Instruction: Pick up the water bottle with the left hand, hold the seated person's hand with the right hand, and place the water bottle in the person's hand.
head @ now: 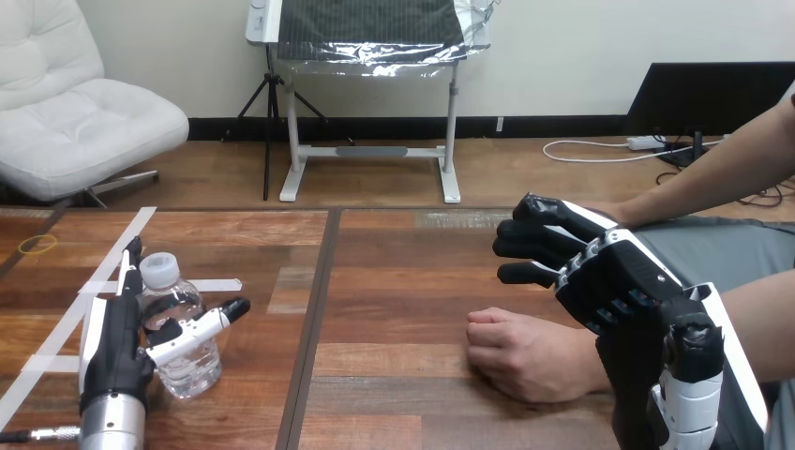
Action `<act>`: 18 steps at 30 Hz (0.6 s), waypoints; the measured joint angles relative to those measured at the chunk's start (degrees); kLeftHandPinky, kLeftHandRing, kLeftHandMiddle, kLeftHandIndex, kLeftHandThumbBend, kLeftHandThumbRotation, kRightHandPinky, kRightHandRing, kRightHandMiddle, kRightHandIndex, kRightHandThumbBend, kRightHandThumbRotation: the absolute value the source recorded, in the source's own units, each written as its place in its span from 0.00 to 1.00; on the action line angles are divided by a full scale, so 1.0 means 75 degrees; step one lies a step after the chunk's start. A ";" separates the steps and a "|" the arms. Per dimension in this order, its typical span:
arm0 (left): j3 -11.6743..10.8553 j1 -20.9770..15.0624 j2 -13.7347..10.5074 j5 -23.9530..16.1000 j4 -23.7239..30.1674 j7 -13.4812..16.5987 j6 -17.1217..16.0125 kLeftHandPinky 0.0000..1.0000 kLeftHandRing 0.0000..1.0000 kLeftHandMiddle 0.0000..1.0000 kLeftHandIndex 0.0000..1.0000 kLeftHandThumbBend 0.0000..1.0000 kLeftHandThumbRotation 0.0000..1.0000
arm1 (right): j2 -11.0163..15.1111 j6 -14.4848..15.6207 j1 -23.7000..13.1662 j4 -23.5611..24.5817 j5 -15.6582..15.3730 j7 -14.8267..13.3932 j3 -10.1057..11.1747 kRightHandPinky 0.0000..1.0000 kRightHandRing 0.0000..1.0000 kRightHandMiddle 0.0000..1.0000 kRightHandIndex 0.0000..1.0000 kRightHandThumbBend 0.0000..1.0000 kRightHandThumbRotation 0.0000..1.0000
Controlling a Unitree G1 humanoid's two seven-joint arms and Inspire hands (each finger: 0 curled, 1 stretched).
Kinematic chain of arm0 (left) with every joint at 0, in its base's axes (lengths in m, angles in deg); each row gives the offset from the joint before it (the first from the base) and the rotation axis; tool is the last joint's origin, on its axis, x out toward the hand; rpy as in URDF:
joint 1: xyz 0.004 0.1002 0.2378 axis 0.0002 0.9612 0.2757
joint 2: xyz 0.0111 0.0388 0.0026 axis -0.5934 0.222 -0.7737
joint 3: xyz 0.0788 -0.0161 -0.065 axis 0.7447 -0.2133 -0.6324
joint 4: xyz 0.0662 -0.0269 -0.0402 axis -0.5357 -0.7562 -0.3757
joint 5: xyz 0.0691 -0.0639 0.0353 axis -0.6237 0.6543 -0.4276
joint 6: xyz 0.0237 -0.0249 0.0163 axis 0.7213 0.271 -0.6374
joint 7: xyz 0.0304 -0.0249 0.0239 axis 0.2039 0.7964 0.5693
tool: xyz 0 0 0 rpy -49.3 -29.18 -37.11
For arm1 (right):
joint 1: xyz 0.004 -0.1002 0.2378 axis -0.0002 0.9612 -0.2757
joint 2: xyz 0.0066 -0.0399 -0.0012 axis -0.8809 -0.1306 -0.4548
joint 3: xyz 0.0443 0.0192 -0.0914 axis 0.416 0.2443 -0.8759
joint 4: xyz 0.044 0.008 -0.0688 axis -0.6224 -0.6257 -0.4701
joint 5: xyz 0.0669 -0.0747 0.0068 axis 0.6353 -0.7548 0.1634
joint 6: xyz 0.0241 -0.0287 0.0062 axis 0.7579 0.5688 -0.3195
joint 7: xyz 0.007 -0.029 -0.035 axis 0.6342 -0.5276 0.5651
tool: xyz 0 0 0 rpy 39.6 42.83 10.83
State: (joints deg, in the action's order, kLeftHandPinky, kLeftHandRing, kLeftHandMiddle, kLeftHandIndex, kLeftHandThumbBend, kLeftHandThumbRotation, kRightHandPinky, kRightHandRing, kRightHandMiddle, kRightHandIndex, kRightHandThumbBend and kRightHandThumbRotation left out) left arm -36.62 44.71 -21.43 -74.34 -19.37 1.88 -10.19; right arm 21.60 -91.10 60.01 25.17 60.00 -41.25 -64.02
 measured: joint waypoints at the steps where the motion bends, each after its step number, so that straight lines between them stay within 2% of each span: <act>1: -0.0004 -0.0010 0.0007 0.0041 0.0000 -0.0014 0.0026 1.00 1.00 1.00 1.00 1.00 0.25 | 0.0000 0.0000 0.0000 0.0000 0.0000 0.0000 0.0000 0.70 0.76 0.76 0.77 0.82 1.00; 18: -0.0057 -0.0094 0.0094 0.0692 -0.0179 -0.0204 0.0099 1.00 1.00 1.00 1.00 1.00 0.24 | 0.0001 0.0000 -0.0001 0.0000 -0.0001 0.0005 0.0003 0.69 0.75 0.76 0.77 0.81 1.00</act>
State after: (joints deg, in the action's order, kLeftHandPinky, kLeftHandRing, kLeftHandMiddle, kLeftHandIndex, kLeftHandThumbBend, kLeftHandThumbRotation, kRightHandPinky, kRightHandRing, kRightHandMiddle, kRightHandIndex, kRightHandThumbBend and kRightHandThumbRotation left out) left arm -37.04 44.01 -20.73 -69.15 -20.71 0.35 -9.45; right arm 21.60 -91.10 60.00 25.17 60.00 -41.21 -64.00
